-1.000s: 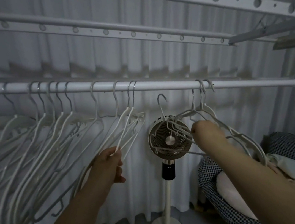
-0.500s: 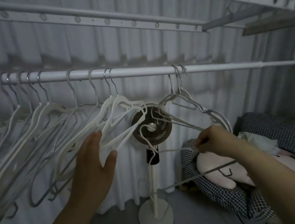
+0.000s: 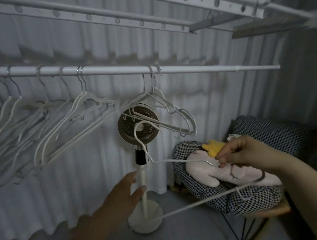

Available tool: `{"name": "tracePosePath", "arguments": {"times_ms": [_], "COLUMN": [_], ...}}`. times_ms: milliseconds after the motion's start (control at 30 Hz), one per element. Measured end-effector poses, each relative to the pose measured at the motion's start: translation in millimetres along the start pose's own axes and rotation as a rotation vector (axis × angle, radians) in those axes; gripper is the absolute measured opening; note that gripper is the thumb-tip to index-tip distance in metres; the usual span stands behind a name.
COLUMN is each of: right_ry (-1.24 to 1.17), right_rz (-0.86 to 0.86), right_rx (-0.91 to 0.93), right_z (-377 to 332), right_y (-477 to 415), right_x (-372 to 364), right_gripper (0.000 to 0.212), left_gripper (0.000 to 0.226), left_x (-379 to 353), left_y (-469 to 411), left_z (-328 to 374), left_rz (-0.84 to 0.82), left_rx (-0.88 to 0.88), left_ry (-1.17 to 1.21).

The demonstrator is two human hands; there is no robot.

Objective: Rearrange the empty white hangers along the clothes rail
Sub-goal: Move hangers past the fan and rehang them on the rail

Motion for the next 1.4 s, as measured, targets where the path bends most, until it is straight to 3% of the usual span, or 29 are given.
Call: {"name": "tracePosePath", "arguments": {"times_ms": [67,200,300,433,600,733,900,1000,1133,1400], "right_ry": [-0.002,0.097,0.073,0.071,0.1,0.177,0.655,0.854,0.928,0.901], "right_rz": [-0.024,-0.039,0.017,0.16,0.217,0.223,0.55,0.517,0.457,0.491], "right_rx": [0.001,-0.007,-0.017,0.038,0.046,0.089,0.275,0.143,-0.048,-0.092], "right_z": [0.0,5.2,5.5,-2.2,-16.3,-23.0,-38.6,-39.0,-24.2,-4.7], "right_y": [4.8,3.2,-4.8,-20.7,-48.7,-77.4,-112.7,-136.9,-158.1,-170.3], "right_x": [-1.0,-10.3,-22.4,-36.1,-53.0,-69.1,-58.2,-44.6,-32.7,-32.7], "right_gripper": [0.027,0.024,0.013,0.02,0.025,0.03,0.036,0.049,0.054,0.044], "left_gripper": [0.012,0.033,0.033,0.031,0.03,0.024,0.023,0.025,0.024,0.025], "left_x": [-1.8,17.5,34.4,47.3,53.8,66.4,86.2,94.4,99.1,106.4], "left_y": [9.1,26.4,40.1,60.2,58.2,34.8,-4.7,-29.6,-57.8,-100.6], "left_z": [-2.5,-5.3,-10.0,-15.2,-5.0,12.8,33.7,42.1,52.9,74.5], "left_rz": [-0.039,0.004,-0.045,-0.196,-0.143,-0.07,-0.054,-0.066,-0.103,-0.156], "left_rx": [0.024,0.029,0.121,0.238,0.299,0.26,0.164,0.125,0.066,-0.054], "left_ry": [0.029,0.04,0.189,0.461,0.657,0.892,1.014,1.011,0.984,0.932]}}
Point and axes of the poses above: each hand's wrist, its own y-axis away from the middle knuckle, its own x-axis out of the back of the hand, z = x × y, the point moved 2 cm from there along -y, towards the middle knuckle, and after that the axes turned 10 degrees about x, right-handed, at the moved point
